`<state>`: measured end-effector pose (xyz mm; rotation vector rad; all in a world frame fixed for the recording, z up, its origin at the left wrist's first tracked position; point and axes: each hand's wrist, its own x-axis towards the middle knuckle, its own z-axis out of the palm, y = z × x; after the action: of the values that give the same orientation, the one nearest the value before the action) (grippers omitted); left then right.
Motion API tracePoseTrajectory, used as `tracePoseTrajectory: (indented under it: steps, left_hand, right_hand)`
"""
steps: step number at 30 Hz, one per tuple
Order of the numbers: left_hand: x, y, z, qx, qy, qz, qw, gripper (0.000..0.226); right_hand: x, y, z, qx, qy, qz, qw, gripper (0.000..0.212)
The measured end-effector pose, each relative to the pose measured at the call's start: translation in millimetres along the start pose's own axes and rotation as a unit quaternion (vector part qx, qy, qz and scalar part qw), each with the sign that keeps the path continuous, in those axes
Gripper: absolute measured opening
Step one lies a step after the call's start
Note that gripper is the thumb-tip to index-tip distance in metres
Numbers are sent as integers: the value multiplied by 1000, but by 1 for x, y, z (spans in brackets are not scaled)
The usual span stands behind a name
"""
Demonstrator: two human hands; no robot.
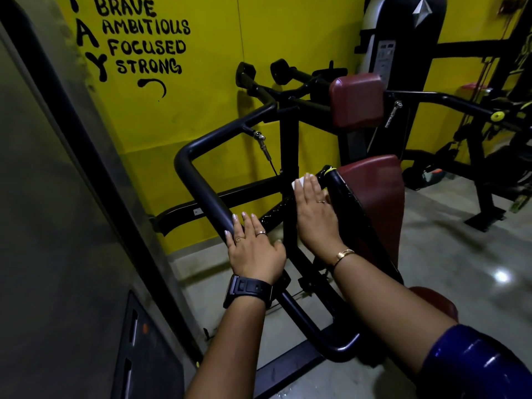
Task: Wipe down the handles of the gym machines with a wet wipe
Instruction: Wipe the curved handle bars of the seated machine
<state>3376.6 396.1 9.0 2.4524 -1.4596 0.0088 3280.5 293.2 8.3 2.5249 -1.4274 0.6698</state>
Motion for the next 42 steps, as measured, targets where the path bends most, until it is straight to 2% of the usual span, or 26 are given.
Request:
tracePoseTrajectory:
  steps: [4, 8, 10, 14, 16, 20, 23, 26, 31, 37, 42]
  left_hand:
    - [1, 0, 1, -2, 3, 0, 1000, 80]
    - [1, 1, -1, 4, 1, -3, 1000, 80]
    - [1, 1, -1, 4, -1, -3, 1000, 79]
    - [1, 0, 0, 4, 0, 1, 1000, 79]
    - [1, 0, 0, 6, 1, -1, 1000, 79]
    - [1, 2, -1, 6, 0, -4, 1000, 78]
    - [0, 2, -2, 4, 0, -4, 1000, 76]
    - [1, 2, -2, 2, 0, -5, 1000, 76]
    - [1, 1, -2, 0, -3, -3, 1000, 77]
    - [1, 1, -2, 1, 7, -1, 1000, 68]
    - [1, 0, -2, 0, 7, 0, 1000, 68]
  right_hand:
    - [-9, 3, 1, 19, 12, 22, 1000, 72]
    - [-9, -7, -8, -16, -32, -54, 998, 76]
    - [2, -3, -10, -32, -19, -80, 996, 72]
    - [8, 8, -7, -5, 17, -25, 1000, 68]
    - [2, 3, 0, -3, 38, -31, 999, 66]
    - [-2, -17, 15, 12, 39, -143, 989, 72]
    - [2, -21, 18, 46, 25, -227, 972, 58]
    - [1, -12, 11, 100, 10, -275, 956, 59]
    - [4, 0, 6, 106, 39, -207, 972, 63]
    - [3, -10, 13, 107, 13, -288, 952, 70]
    - [2, 0, 8, 118, 27, -235, 964, 66]
